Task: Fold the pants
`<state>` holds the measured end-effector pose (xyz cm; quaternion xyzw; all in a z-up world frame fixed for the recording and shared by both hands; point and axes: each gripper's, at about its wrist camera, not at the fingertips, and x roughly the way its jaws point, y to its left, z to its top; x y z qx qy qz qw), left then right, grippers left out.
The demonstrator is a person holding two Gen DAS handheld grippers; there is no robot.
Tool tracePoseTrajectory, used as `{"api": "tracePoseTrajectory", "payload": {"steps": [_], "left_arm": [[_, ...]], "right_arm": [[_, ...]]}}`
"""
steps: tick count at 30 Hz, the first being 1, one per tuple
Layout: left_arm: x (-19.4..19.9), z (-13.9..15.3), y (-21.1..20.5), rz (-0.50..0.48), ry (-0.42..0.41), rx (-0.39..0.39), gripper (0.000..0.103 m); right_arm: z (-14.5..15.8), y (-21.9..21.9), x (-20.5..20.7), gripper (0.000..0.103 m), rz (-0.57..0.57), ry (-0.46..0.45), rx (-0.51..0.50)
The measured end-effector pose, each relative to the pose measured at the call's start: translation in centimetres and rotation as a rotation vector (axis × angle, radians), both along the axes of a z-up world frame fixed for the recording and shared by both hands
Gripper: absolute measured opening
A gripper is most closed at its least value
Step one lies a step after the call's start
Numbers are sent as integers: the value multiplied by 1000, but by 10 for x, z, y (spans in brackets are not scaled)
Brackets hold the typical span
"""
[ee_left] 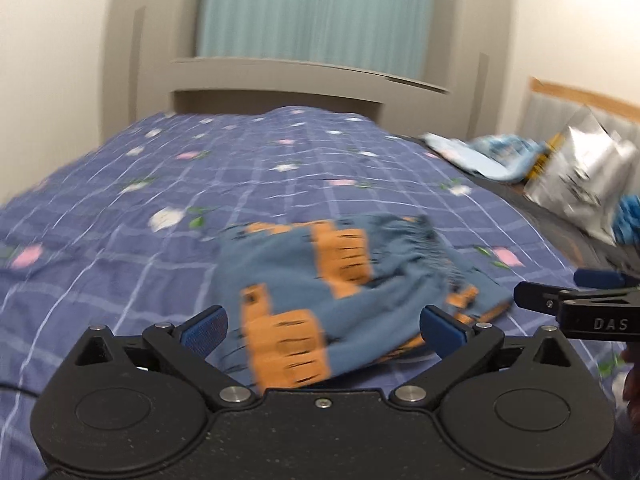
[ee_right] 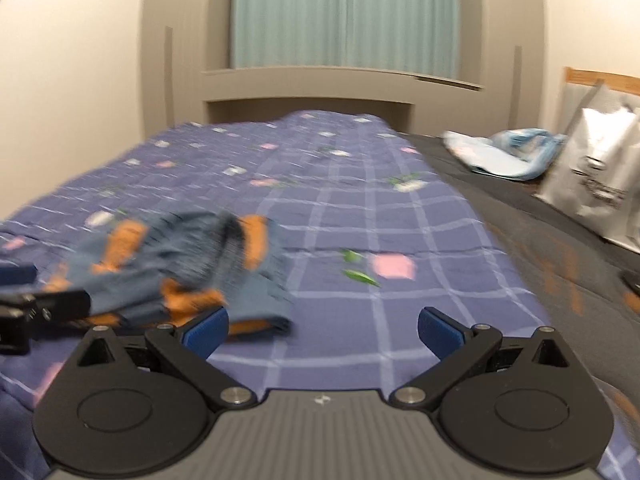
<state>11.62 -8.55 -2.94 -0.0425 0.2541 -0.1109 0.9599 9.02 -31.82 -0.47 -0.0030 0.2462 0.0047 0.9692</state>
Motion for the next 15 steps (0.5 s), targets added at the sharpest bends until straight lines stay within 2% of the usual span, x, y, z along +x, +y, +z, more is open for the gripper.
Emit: {"api": "tracePoseTrajectory", "payload": {"steps": [4,7,15], "left_arm": [[9,-5,28,110,71,-92,102],[16,-9,40,168,127,-129,102],[21,-17,44,177,169,-142,102]], "right_arm": [[8,11,18,103,111,-1,79],[10,25,33,103,183,3,97],[3,44,83,103,228,54,134]]}}
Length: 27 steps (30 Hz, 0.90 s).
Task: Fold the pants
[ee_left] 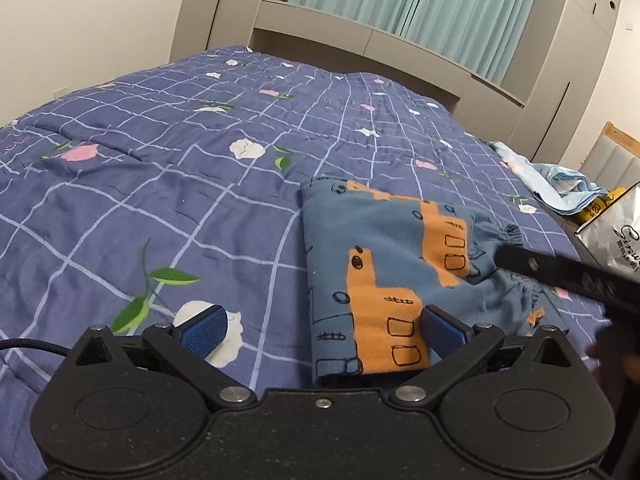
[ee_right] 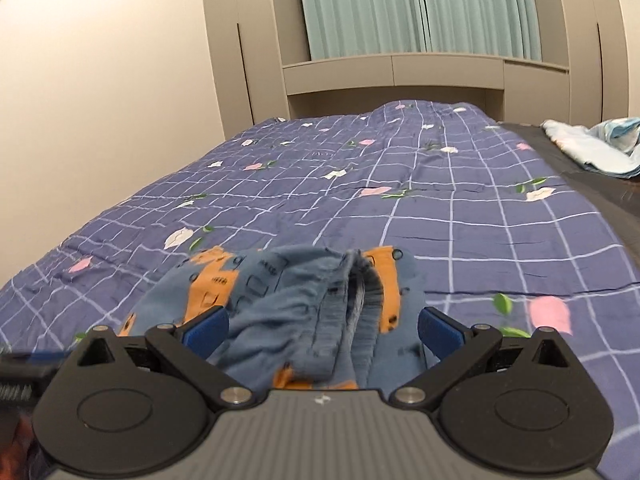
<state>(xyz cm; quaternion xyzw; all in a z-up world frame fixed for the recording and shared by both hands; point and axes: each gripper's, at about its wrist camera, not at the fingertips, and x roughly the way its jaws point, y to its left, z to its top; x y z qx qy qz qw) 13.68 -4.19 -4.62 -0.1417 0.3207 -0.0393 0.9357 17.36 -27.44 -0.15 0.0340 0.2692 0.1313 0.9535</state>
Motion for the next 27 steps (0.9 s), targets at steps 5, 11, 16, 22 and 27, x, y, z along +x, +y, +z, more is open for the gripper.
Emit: {"api": "tracePoseTrajectory", "payload": {"steps": [5,11,16,22,27], "left_arm": [[2,-2,-1,-2,9,-7,102],[1,-2,-3,-9,7,-5,102],[1,-2,-4,-11,5,1,102],[0,4,-7,-20,-8,9,102],[5,14,-9,-29,-33,8,102]], "right_arm": [[-8,-13,28,101,-11,57,101],[-9,-21,30,81,-28,63,147],[-14,-20,26,63,-29,70,157],[-17,-27,20,36,-92,58,214],[-12,-28,14,10,-108,33,210]]}}
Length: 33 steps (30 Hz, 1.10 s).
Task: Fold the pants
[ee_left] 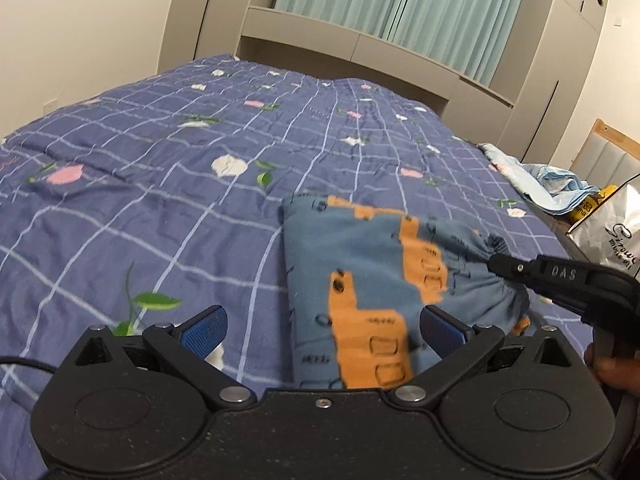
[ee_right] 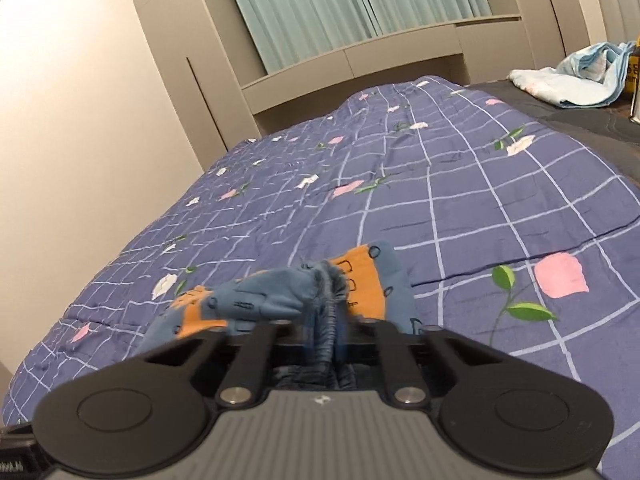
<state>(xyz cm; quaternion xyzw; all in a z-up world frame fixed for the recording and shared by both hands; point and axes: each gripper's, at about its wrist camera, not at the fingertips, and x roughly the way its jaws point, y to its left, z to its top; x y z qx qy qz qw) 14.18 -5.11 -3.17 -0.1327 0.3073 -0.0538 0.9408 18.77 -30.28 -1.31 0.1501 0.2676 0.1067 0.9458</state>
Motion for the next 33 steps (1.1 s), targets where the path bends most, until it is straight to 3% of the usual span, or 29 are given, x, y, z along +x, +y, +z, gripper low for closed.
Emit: {"api": "tracePoseTrajectory", "payload": {"steps": [8,15,19,23,26,33], "left_arm": [[8,7,-5,-10,0,1,102],[17,-5,-6,-4,84,25,102],[18,-8,-1,5,96,18,102],[17,-9,0,6,103,17,102],[17,-10,0,8,106,14,102],[17,-11,0,8,111,8,102]], "right_arm": [[28,-8,-10,10,-41,-65,-22],[17,-5,-5,12,-61,-7,-69],[9,-1,-7,25,-78,-4,-105],[8,3,-13,69,-98,-11,-166],[9,10,-21,85,-102,-31,-213],[-6,17,-36,102,-144,-11,-297]]}}
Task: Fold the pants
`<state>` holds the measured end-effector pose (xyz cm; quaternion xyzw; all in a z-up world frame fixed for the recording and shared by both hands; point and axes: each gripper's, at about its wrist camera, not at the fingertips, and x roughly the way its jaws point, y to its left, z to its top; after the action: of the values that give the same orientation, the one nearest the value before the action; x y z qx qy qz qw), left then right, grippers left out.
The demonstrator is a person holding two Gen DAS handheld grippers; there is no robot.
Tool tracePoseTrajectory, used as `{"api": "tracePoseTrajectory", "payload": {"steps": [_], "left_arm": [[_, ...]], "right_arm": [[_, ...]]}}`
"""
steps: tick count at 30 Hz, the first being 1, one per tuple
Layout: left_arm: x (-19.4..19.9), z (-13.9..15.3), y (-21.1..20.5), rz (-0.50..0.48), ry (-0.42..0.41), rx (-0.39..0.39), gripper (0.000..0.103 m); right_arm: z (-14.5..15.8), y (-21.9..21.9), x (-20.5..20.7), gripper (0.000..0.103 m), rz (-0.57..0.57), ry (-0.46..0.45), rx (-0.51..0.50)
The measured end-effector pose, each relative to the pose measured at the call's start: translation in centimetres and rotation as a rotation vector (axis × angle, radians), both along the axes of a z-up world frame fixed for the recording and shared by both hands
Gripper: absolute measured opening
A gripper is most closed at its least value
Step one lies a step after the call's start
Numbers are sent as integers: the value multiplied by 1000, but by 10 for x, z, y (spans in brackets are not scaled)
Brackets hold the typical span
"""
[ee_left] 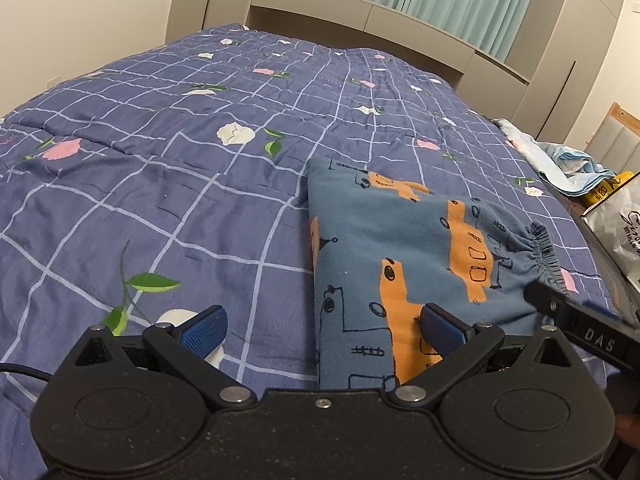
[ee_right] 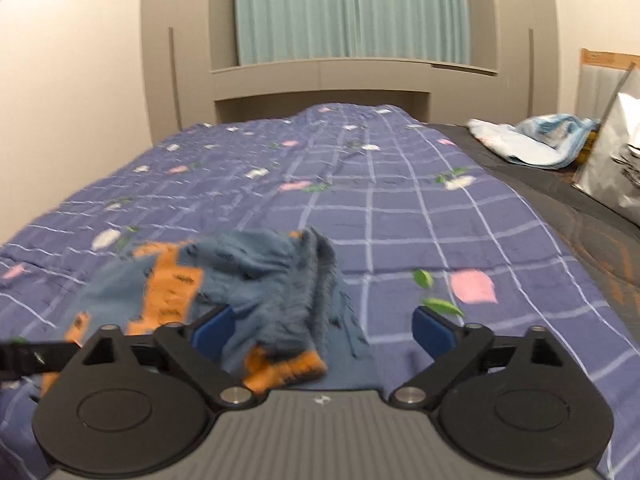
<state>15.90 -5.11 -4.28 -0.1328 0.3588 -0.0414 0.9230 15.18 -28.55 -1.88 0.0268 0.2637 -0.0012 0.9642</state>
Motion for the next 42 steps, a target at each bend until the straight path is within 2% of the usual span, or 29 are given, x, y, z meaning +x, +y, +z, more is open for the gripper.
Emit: {"api": "tracePoseTrajectory", "payload": {"steps": [6,14,20,23,28,32,37,42], "left_arm": [[-1,-2,2,-1,5,-7,102],[-7,2,4,-1,-6,7,102],[3,15,0,-20,-71,51,102],[19,23,-5,-32,-107,86,102],[59,26,-14,-59,-112,160,102],[85,20,-21,-74,-95,206,102],[106,9,-21,-75,-70,209,102],[111,1,-22,-61,-57,191,102]], "right_arm": [[-13,-21,-11,103,-55,18,102],[-15,-22,-20,103,-63,-2,99],[-5,-19,-26,103,-57,-66,92],[1,-16,-14,103,-29,-73,68],[15,-12,18,103,-13,-98,9],[13,-15,48,103,-22,-59,-25],[0,-17,68,103,-33,-12,-50],[-11,-25,71,103,-36,10,-9]]}}
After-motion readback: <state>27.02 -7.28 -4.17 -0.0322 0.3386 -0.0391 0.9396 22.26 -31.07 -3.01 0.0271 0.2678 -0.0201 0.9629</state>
